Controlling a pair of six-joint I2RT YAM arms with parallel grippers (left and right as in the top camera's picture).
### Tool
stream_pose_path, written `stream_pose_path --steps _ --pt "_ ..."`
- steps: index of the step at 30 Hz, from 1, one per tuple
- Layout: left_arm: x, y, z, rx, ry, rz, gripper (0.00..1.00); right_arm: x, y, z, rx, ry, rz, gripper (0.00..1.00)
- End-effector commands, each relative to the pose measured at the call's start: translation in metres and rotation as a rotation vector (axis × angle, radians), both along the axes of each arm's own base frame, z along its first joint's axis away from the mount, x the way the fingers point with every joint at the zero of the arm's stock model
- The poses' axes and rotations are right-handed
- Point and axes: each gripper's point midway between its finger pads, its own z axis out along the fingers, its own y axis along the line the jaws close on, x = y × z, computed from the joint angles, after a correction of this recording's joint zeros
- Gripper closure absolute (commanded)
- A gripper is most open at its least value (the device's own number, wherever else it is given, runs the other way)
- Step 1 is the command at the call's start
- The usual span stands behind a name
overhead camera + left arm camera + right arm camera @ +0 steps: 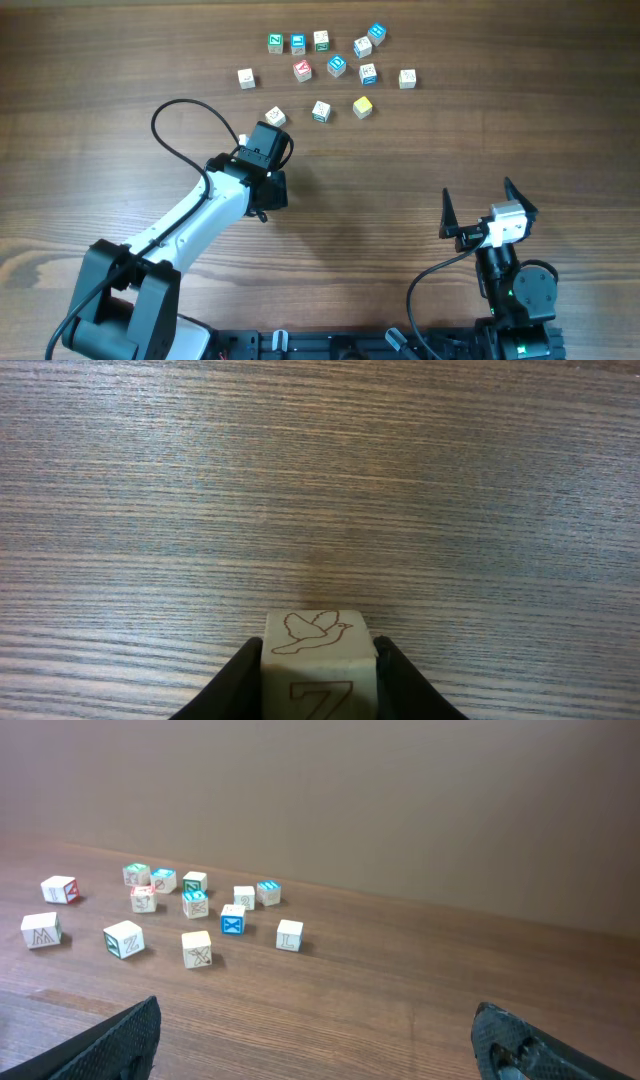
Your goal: Form a horizontal line
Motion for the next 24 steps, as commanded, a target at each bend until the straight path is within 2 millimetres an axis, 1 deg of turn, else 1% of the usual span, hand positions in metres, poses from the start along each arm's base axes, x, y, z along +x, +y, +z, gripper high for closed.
stream_pose_path --steps 1,12,15,18,24 --pt "-0.0017 0.005 -0.0042 0.018 0.005 0.015 0.7 -0.0004 0.0012 0.0011 -0.004 -0.006 0.009 0.0" --pt "-0.0007 0.0045 -0.0039 0.019 0.001 0.007 0.73 -0.0004 0.0012 0.0011 -0.004 -0.006 0.009 0.0" --pt "-0.0007 0.0046 -0.0039 0.02 0.001 0.004 0.72 -0.0004 0.0012 0.0011 -0.004 -0.006 0.009 0.0" --pt "0.0023 0.0055 -0.0031 0.042 -0.012 -0.055 0.71 -0.0004 0.0012 0.0011 -0.004 -0.006 0.009 0.0" --pt "0.0045 0.007 -0.0027 0.051 -0.022 -0.051 0.71 -0.0004 0.0012 0.0011 -0.004 -0.006 0.009 0.0"
